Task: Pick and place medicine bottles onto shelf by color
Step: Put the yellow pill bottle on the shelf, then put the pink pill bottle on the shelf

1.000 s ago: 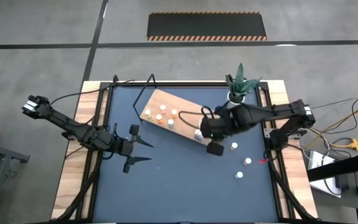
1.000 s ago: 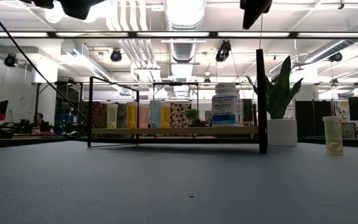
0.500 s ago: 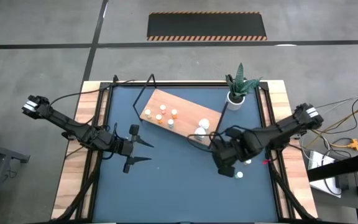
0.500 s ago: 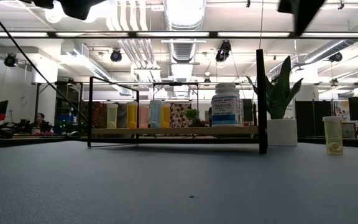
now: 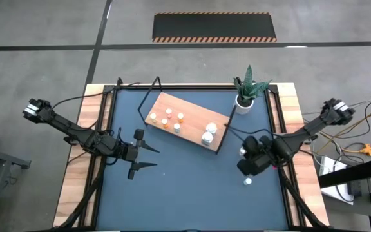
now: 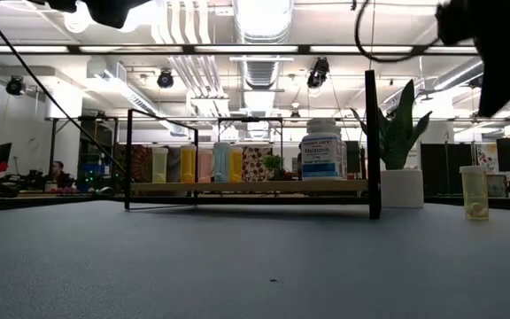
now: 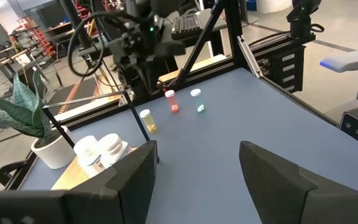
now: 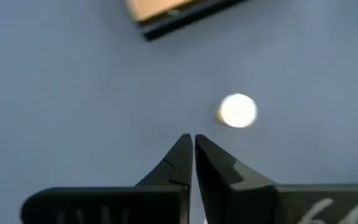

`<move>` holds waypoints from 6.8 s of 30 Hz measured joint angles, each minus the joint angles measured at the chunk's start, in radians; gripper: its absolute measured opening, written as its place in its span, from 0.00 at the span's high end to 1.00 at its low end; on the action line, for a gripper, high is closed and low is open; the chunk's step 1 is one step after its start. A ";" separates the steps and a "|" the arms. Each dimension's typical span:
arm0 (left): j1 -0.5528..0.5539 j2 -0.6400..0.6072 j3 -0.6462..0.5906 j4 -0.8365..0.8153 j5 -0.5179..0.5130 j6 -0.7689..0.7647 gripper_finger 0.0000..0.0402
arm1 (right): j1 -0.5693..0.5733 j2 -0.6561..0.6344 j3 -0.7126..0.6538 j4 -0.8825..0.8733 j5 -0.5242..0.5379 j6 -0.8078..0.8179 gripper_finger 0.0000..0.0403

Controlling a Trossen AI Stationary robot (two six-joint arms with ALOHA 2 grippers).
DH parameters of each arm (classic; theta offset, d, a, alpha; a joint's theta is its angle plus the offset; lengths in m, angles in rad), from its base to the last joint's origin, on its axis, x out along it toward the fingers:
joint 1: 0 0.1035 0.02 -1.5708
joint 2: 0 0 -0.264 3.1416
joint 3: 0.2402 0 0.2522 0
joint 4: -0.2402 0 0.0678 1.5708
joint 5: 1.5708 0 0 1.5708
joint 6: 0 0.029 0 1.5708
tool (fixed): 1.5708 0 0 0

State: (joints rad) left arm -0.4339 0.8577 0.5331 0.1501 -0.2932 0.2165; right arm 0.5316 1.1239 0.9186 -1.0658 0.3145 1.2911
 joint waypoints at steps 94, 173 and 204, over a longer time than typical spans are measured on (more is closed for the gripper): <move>0.000 0.000 0.000 -0.001 0.000 -0.002 0.47 | -0.100 0.326 0.536 0.442 0.008 -0.967 0.73; 0.000 -0.058 -0.011 -0.002 0.000 -0.002 0.47 | -0.645 0.719 0.614 0.392 -0.315 -1.441 0.57; 0.000 -0.058 -0.012 0.009 0.000 0.012 0.47 | -0.518 0.530 0.758 0.138 -0.371 -1.238 0.58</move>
State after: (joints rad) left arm -0.4339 0.7998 0.5213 0.1587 -0.2935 0.2280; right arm 0.0138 1.6536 1.6771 -0.9280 -0.0568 0.0529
